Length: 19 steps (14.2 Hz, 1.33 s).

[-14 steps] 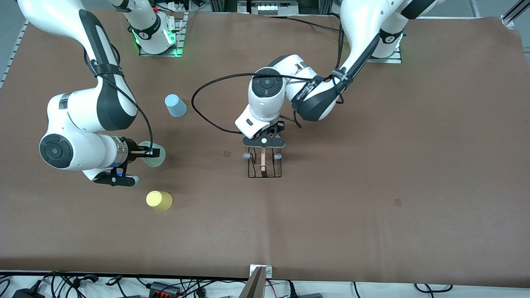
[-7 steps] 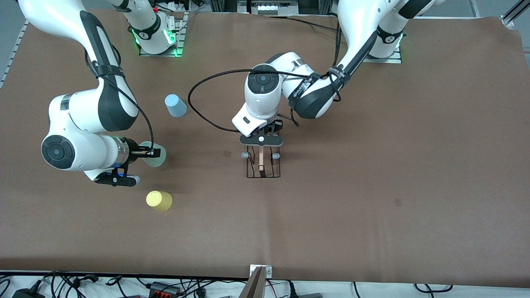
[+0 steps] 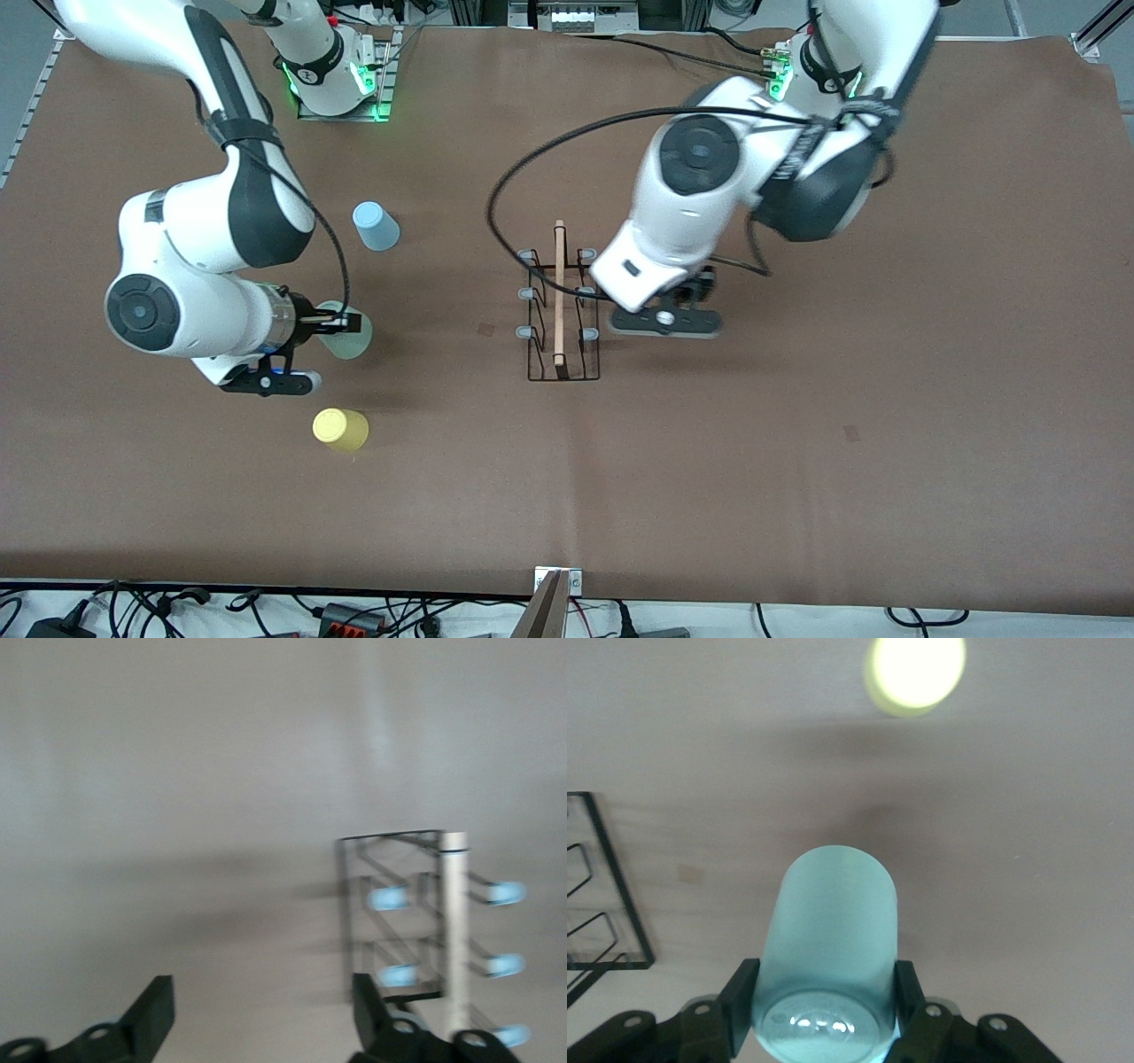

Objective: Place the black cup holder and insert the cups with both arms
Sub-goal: 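Open the left gripper and withdraw it while the right gripper carries the teal cup, then lower the teal cup onto a rack peg and open the right gripper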

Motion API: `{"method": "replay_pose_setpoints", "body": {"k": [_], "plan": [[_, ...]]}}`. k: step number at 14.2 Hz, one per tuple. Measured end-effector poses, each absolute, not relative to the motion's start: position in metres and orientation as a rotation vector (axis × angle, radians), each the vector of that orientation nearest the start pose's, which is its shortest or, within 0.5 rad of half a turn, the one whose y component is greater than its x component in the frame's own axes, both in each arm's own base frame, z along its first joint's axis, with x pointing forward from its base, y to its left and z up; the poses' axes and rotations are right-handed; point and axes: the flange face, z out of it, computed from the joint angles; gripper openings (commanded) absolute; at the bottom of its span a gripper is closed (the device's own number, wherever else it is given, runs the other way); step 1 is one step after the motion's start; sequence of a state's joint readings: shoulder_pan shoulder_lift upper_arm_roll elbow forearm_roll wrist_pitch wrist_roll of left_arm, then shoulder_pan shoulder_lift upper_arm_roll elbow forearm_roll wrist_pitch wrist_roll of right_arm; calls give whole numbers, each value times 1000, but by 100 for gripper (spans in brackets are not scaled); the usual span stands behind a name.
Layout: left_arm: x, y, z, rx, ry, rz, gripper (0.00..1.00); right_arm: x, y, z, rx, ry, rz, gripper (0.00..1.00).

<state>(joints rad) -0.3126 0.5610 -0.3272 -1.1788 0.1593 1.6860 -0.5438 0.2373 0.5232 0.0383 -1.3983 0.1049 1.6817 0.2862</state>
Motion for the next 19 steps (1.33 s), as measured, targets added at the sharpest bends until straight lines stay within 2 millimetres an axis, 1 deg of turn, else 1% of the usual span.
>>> {"method": "replay_pose_setpoints", "body": {"k": [1, 2, 3, 4, 5, 6, 7, 8, 9, 10, 11, 13, 15, 17, 19], "plan": [[617, -338, 482, -3117, 138, 82, 100, 644, 214, 392, -3066, 55, 400, 26], [623, -315, 488, -3104, 129, 107, 100, 633, 243, 397, -3070, 48, 397, 26], [629, -289, 499, -3099, 90, 112, 100, 620, 275, 401, -3065, 39, 400, 26], [635, -259, 515, -3098, 30, 101, 100, 606, 305, 405, -3047, 39, 410, 26], [639, -227, 531, -3093, -40, 97, 100, 594, 331, 410, -3017, 48, 426, 26], [640, -191, 547, -3083, -108, 114, 100, 584, 350, 415, -2986, 51, 441, 26], [637, -156, 562, -3082, -170, 153, 100, 578, 363, 418, -2967, 43, 452, 26], [632, -126, 574, -3086, -215, 199, 100, 571, 373, 417, -2959, 26, 462, 26], [627, -100, 585, -3091, -237, 228, 100, 565, 383, 415, -2958, 4, 474, 26], [621, -81, 596, -3094, -236, 235, 100, 559, 393, 410, -2962, -18, 487, 26], [615, -70, 606, -3093, -230, 238, 100, 554, 402, 404, -2965, -32, 498, 26], [607, -64, 616, -3087, -226, 246, 100, 550, 410, 391, -2970, -44, 521, 26], [607, -61, 613, -3092, -170, 260, 100, 548, 414, 382, -2974, -51, 540, 26], [609, -43, 608, -3106, -21, 280, 100, 546, 416, 378, -2976, -56, 549, 26], [609, -27, 603, -3110, 44, 302, 100, 544, 420, 371, -2979, -63, 564, 26]]}}
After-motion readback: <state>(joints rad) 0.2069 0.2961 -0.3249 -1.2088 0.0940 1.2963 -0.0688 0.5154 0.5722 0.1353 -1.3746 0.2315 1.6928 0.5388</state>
